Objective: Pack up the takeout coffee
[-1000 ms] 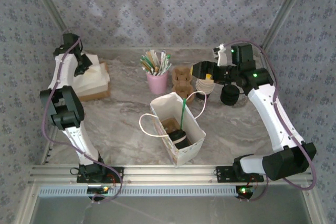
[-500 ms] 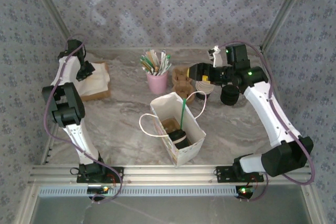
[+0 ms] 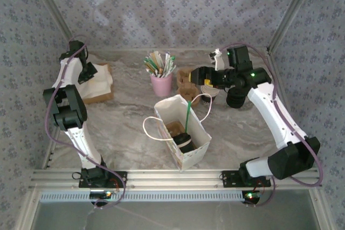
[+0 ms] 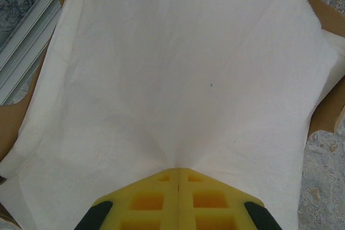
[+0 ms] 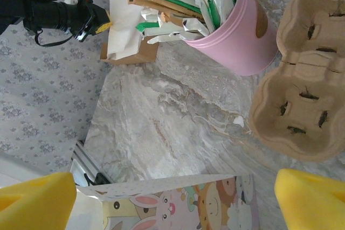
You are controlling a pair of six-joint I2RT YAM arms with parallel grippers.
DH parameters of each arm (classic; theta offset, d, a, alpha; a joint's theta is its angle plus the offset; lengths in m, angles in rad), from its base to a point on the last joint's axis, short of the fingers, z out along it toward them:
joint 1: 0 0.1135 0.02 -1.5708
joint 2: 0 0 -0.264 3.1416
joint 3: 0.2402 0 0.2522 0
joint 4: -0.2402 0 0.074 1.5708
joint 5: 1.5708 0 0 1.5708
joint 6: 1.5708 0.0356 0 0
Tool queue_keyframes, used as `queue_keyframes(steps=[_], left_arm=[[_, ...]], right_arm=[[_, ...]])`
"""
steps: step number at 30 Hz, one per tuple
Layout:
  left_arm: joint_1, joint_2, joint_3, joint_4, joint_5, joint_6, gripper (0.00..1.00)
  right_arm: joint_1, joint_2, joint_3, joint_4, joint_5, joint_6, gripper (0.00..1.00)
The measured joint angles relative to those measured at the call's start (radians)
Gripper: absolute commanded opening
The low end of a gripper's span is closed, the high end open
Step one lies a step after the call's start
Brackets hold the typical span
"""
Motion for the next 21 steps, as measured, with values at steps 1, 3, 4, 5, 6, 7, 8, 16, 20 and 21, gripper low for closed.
queue_keyframes(steps=[1, 3, 4, 5, 6, 7, 8, 16, 20, 21], left_arm=[[0.001, -0.006, -0.003, 0.0, 0.0, 0.0, 0.0], [0.002, -0.025, -0.005, -0.006, 0.005, 0.0, 0.0], [0.002, -0.036, -0.005, -0.006, 0.011, 0.0, 0.0], [0.002, -0.049, -0.005, -0.008, 0.018, 0.0, 0.0], [0.002, -0.067, -0.005, -0.01, 0.026, 0.0, 0.0], [0.002, -0.083, -0.004, -0.013, 0.032, 0.0, 0.0], [0.001, -0.101, -0.004, -0.016, 0.041, 0.0, 0.0], [-0.018, -0.195, 0.024, -0.056, 0.095, 0.0, 0.0], [-0.052, -0.214, 0.05, -0.072, 0.119, 0.0, 0.0], [-0.064, -0.221, 0.055, -0.077, 0.127, 0.0, 0.0]], right_arm=[[0.003, 0.007, 0.009, 0.001, 0.002, 0.0, 0.97], [0.013, 0.028, 0.042, 0.007, 0.013, 0.003, 0.97], [0.017, 0.04, 0.06, 0.011, 0.019, 0.005, 0.97], [0.022, 0.055, 0.082, 0.016, 0.025, 0.008, 0.97], [0.029, 0.071, 0.104, 0.024, 0.034, 0.011, 0.97], [0.034, 0.083, 0.121, 0.031, 0.041, 0.015, 0.97], [0.042, 0.101, 0.144, 0.044, 0.049, 0.02, 0.96], [0.124, 0.214, 0.244, 0.133, 0.082, 0.045, 0.93], [0.161, 0.274, 0.309, 0.161, 0.08, 0.065, 0.89], [0.171, 0.293, 0.332, 0.168, 0.08, 0.068, 0.88]])
